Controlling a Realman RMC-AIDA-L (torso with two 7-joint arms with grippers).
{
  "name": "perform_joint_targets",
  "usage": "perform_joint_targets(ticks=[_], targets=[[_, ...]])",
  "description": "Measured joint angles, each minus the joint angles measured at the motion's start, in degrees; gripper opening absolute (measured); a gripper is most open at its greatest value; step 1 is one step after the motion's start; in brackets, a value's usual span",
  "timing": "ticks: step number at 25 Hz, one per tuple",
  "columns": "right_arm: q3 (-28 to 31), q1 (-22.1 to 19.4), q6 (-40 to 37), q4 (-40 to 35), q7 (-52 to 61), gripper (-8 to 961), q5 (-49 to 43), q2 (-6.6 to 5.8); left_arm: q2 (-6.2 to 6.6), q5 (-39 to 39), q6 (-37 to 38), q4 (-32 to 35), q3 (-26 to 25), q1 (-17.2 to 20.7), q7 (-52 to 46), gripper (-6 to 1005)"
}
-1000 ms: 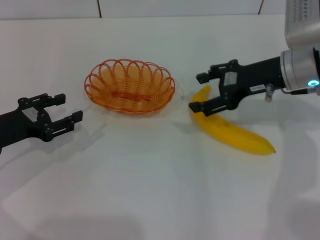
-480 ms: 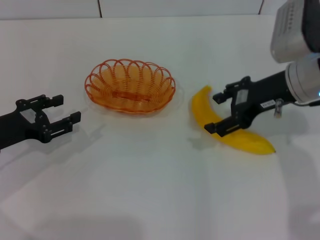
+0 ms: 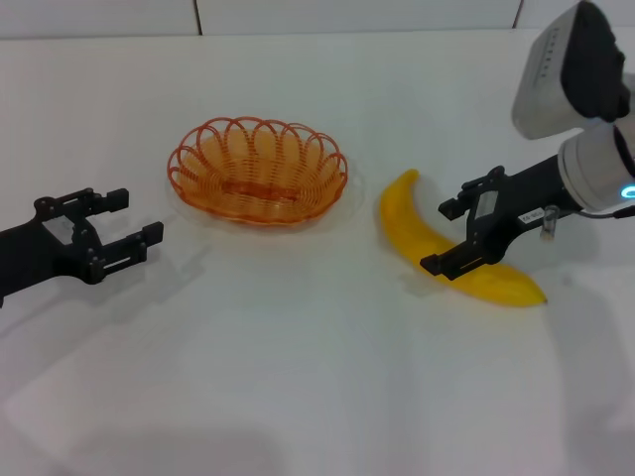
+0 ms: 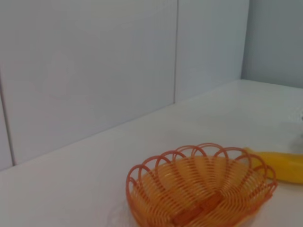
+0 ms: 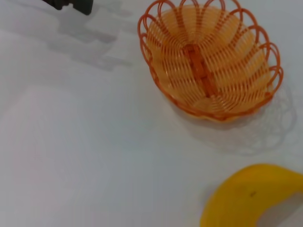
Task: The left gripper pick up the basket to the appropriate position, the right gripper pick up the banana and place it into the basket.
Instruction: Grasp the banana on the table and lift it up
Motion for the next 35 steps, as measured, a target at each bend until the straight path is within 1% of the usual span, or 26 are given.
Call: perform_joint_targets(ticks=[4,14,21,35], targets=[[-0.18,1.23,0.15,2.18,0.07,852,-0.73,0.04,-0.02,0.19,0.0,0.0,0.16,-0.13,0.0,668],[-0.6,2.94,1.31,4.64,0.12,851,-1.25,-0.14,-0.02,0.26,-0.01,0.01,0.23,-0.26,0.0,668],[-0.83,5.27,3.16,9.24,0.15,851,-2.63,-0.19,-0.02,0.31,-0.01,-0.07,0.25,-0.34,0.0,668],[-0.86,5.66,3.74,9.98,0.59,852,-3.19,-0.15,-0.02,0.3,-0.01,-0.69,0.25,-0.63,0.27,668]])
